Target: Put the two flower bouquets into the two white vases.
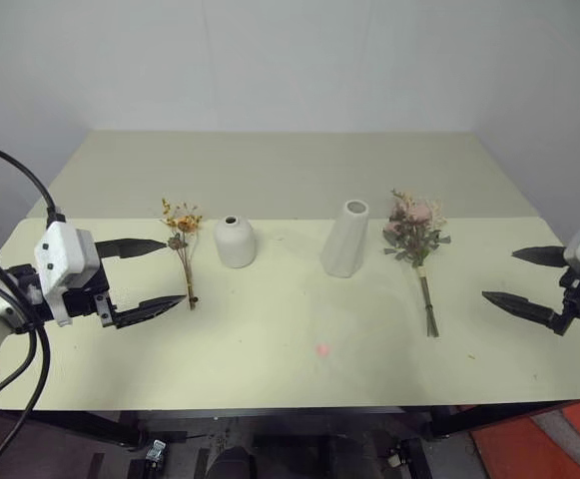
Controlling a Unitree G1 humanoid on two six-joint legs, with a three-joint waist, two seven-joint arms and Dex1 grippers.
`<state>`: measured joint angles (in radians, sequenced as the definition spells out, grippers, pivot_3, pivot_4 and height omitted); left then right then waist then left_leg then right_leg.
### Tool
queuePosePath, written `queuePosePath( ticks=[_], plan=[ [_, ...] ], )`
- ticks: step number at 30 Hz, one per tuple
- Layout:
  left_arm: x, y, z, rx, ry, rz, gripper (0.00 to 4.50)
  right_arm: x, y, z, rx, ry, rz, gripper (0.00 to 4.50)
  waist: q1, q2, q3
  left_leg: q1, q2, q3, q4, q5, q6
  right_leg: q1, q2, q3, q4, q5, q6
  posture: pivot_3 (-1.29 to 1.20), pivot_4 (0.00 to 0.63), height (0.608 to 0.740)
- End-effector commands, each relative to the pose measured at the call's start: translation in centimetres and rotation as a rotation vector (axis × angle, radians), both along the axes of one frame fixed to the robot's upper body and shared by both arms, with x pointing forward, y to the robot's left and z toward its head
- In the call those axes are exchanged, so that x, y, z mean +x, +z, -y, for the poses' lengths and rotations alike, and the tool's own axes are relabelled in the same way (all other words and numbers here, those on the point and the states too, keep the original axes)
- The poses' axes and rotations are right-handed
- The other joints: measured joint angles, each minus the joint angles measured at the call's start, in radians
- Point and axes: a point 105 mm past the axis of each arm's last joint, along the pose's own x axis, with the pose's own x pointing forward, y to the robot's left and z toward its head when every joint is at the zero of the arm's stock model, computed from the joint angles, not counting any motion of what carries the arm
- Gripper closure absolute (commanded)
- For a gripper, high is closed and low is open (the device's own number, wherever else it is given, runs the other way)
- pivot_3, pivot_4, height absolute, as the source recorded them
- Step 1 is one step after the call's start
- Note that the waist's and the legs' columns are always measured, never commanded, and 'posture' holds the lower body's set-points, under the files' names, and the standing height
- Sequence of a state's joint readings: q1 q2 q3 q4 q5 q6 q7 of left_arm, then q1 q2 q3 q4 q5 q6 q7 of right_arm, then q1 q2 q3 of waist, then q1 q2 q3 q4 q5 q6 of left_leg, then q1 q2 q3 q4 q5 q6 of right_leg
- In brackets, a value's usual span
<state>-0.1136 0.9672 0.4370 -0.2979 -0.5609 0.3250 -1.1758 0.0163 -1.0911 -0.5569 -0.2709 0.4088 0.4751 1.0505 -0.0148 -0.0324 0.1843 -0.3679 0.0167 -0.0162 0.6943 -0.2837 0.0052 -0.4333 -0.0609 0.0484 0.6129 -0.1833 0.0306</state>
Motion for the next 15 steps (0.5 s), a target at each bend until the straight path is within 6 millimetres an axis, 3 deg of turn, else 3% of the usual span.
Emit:
queuePosePath(
  ticks=[1, 11, 15],
  plan=[
    [-0.5, 1.2, -0.2, 0.020, -0.018, 0.042, 0.00, -0.5, 1.5, -0.1, -0.025, 0.003, 0.039, 0.02, 0.000, 0.000, 0.000, 0.000, 0.000, 0.000, 0.000, 0.000, 0.000, 0.000, 0.000, 0.000, 0.000, 0.000, 0.000, 0.00, 0.150, 0.740],
    [-0.5, 1.5, -0.4, 0.027, -0.012, 0.043, 0.00, -0.7, 1.8, 0.7, -0.021, -0.016, 0.041, 0.02, -0.001, 0.000, 0.000, 0.000, 0.000, 0.000, 0.000, 0.000, 0.000, 0.000, 0.000, 0.000, 0.000, 0.000, 0.001, 0.00, 0.150, 0.740],
    [-0.4, 1.5, 0.7, 0.029, -0.046, 0.051, 0.00, 1.2, 1.6, 0.4, 0.026, -0.082, -0.025, 0.02, -0.007, 0.000, 0.000, 0.000, 0.000, 0.000, 0.000, 0.000, 0.000, 0.000, 0.000, 0.000, 0.000, -0.001, 0.002, 0.00, 0.150, 0.740]
  ],
)
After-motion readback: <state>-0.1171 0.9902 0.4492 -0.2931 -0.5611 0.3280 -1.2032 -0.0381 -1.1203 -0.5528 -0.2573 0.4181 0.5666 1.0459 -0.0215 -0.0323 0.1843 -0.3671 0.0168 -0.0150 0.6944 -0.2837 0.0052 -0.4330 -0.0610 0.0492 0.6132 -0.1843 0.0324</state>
